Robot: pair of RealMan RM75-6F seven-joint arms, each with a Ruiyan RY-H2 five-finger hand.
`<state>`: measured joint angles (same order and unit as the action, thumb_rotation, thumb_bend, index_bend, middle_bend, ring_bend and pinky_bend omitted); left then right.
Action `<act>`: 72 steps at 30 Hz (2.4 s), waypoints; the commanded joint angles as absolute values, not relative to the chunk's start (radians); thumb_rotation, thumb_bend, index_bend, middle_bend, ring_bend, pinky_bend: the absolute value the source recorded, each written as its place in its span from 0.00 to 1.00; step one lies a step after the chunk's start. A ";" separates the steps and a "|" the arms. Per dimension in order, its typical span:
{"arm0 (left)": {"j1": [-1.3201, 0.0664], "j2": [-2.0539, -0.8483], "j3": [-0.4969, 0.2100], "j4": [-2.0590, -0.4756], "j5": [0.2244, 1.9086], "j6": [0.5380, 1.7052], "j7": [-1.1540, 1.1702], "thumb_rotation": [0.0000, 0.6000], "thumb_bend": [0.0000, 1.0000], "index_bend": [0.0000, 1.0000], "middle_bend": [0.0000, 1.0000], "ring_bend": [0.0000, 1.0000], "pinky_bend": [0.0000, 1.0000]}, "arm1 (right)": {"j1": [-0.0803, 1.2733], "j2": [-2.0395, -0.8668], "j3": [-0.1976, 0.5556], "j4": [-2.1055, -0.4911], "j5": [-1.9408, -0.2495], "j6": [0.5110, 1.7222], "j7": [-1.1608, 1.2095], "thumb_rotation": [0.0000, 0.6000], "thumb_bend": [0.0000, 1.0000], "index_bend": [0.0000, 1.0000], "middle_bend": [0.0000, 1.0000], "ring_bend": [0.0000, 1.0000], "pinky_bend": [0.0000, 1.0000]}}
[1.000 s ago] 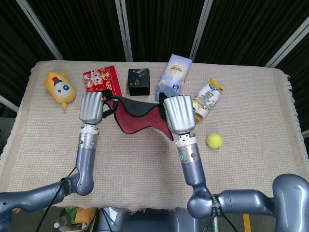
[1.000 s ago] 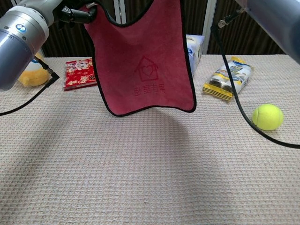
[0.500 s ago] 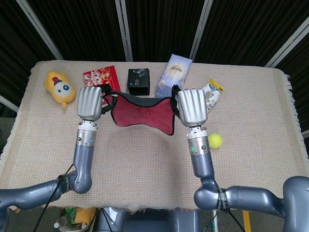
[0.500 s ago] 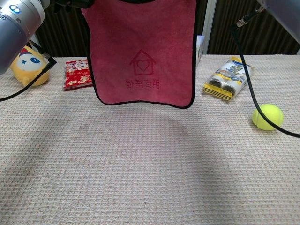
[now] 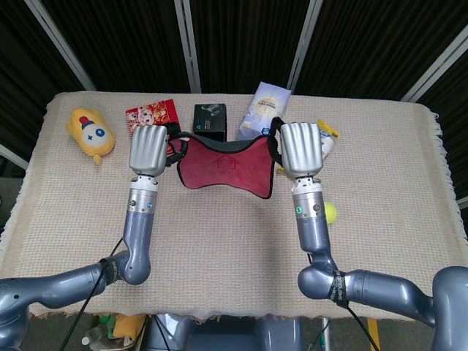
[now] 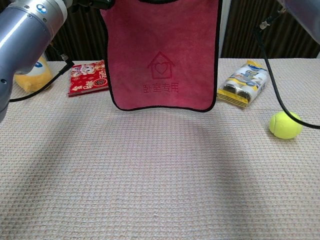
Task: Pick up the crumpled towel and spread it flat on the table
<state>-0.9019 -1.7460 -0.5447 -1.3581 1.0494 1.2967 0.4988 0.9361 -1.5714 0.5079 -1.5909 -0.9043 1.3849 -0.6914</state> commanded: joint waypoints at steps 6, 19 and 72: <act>-0.967 -1.788 -0.560 -1.271 1.028 1.271 0.493 1.00 0.48 0.67 0.68 0.71 0.80 | 0.968 -1.585 0.529 -1.471 -0.891 1.314 -0.618 1.00 0.62 0.72 1.00 1.00 0.95; -1.067 -1.851 -0.582 -1.135 1.009 1.241 0.472 1.00 0.48 0.67 0.68 0.71 0.80 | 0.998 -1.596 0.540 -1.340 -0.904 1.253 -0.525 1.00 0.62 0.72 1.00 1.00 0.95; -0.729 -1.806 -0.206 -1.593 1.179 1.379 0.494 1.00 0.48 0.67 0.68 0.71 0.80 | 0.638 -1.482 0.150 -1.765 -1.217 1.468 -0.644 1.00 0.62 0.72 1.00 1.00 0.95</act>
<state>-0.7307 -1.8044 -0.2080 -1.5924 1.1773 1.3791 0.4923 0.6431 -1.4839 0.1549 -1.7617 -1.2120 1.4672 -0.6443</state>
